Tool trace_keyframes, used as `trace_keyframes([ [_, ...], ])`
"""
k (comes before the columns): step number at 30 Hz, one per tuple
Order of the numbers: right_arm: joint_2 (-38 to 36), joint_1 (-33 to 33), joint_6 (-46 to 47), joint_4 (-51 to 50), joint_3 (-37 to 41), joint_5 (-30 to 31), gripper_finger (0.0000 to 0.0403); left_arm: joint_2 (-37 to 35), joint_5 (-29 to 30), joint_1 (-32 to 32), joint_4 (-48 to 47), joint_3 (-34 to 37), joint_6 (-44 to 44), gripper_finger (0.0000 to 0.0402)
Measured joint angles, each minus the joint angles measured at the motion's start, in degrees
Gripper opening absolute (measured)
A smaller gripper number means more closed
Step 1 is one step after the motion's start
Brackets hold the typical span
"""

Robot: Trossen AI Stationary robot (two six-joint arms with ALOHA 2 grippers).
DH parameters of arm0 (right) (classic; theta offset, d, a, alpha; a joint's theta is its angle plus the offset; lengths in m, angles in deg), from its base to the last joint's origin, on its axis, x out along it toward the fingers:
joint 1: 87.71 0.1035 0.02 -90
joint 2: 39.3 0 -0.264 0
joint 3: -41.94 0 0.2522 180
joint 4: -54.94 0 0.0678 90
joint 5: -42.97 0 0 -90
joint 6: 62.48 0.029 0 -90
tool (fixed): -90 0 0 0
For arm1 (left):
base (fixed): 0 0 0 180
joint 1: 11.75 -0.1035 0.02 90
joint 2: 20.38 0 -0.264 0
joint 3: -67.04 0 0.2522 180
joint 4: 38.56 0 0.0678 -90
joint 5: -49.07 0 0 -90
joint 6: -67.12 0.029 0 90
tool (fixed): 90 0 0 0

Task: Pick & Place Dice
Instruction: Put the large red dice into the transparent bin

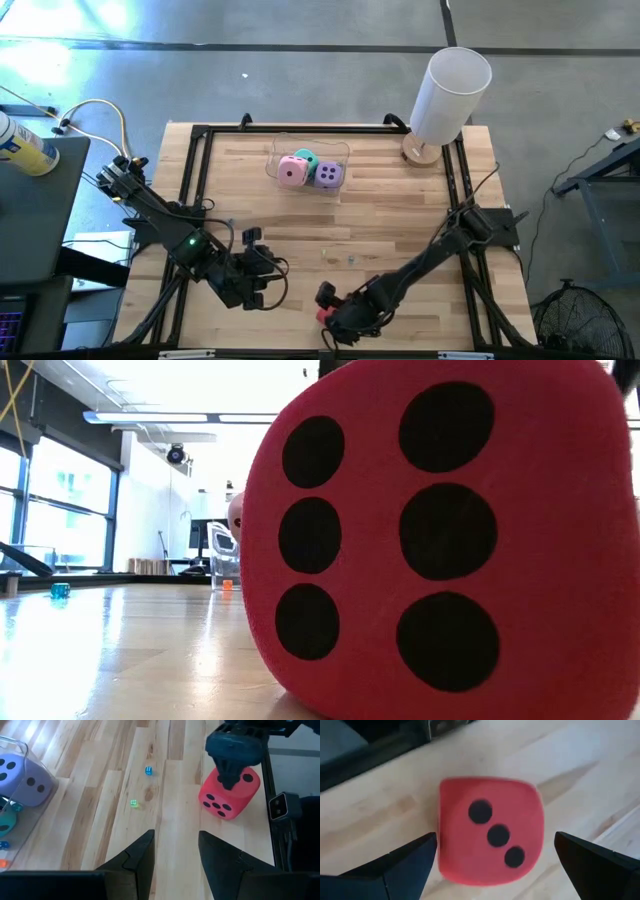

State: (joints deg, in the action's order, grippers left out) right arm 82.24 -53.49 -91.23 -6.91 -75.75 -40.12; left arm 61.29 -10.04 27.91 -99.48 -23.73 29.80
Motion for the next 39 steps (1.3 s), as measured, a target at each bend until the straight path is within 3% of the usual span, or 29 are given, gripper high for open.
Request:
trace_keyframes([
  [39,4.2,-7.7,1.5,2.8,-0.3,-21.9,0.0396,0.0,-0.6,0.0,0.0,0.0,0.0,0.0144],
])
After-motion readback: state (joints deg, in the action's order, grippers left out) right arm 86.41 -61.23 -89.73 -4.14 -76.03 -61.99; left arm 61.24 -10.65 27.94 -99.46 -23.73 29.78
